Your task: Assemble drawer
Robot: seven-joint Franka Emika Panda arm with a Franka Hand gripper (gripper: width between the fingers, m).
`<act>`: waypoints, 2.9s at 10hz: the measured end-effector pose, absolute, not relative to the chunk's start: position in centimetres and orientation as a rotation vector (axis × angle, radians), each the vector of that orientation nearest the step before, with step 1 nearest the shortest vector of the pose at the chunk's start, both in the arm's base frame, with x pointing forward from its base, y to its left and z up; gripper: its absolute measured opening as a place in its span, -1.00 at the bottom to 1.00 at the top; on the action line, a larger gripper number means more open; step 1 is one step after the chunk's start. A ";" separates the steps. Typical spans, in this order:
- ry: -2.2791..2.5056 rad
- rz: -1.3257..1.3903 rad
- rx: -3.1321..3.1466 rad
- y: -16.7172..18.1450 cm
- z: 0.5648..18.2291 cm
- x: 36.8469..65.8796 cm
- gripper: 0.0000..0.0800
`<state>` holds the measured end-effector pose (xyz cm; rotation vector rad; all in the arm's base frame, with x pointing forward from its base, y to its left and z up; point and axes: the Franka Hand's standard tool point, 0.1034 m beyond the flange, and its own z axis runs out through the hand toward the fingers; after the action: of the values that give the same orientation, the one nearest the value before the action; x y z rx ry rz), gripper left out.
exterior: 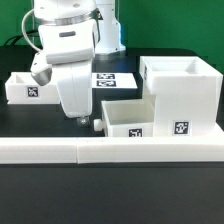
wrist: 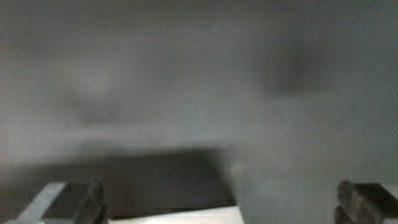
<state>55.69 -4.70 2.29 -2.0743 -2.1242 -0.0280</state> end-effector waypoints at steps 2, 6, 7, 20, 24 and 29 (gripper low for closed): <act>-2.105 -0.025 -2.085 -3.7 2.1 55.7 0.62; -2.039 -0.021 -2.147 -0.6 2.4 56.2 0.62; -2.034 -0.021 -2.148 0.5 2.4 56.2 0.62; -1.919 -0.041 -2.311 -3.1 3.1 54.7 0.62; -1.918 -0.097 -2.380 -3.6 3.1 52.6 0.62; -1.755 -0.083 -2.492 -3.6 2.9 52.4 0.62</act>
Offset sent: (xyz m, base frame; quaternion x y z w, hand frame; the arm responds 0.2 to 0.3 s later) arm 0.0144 0.0302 0.0070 -0.0117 0.0000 0.0171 0.9998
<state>52.44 -3.60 2.86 -2.4922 -1.7549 -0.0835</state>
